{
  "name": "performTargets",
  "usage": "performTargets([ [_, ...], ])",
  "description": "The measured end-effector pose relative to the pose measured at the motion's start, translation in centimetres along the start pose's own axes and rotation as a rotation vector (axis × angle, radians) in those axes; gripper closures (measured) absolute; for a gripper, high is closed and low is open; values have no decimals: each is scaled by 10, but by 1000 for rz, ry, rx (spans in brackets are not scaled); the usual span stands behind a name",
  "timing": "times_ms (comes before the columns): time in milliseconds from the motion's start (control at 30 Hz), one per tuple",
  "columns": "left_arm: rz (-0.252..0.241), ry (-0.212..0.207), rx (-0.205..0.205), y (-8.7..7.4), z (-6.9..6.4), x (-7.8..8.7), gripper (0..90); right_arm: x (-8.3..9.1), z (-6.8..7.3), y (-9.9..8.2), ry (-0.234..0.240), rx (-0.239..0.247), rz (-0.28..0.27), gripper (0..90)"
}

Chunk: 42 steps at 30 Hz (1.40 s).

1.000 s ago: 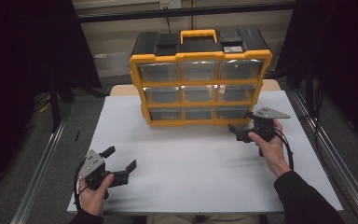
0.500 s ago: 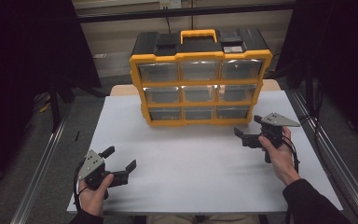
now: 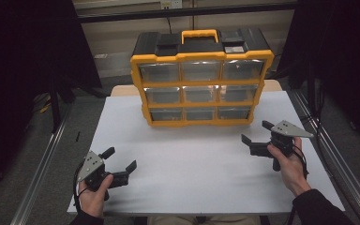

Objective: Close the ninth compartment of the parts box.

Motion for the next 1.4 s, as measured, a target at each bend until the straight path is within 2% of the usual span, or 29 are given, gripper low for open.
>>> performTargets([
  [200, -1, -3, 6, 0, -1, 0, 25, 13, 1, -4, -6, -3, 3, 31],
  [767, -1, 6, -8, 0, 1, 4, 25, 49, -2, -14, -33, 10, 7, 31],
  [967, 2, 3, -3, -1, -1, 5, 25, 63, -2, -15, -59, 26, 0, 36],
  [1400, -4, 4, -6, 0, -1, 8, 25, 84, -4, -29, -59, -4, 39, 31],
])
Point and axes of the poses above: each handheld gripper's, and its own axes: x roughly backward along the jaws, y roughly out of its top, z roughly to its left, the point moved 4 cm from there along -x, roughly forward along the jaws, and after that the axes turned 10 degrees about x, right-handed, at the moved point
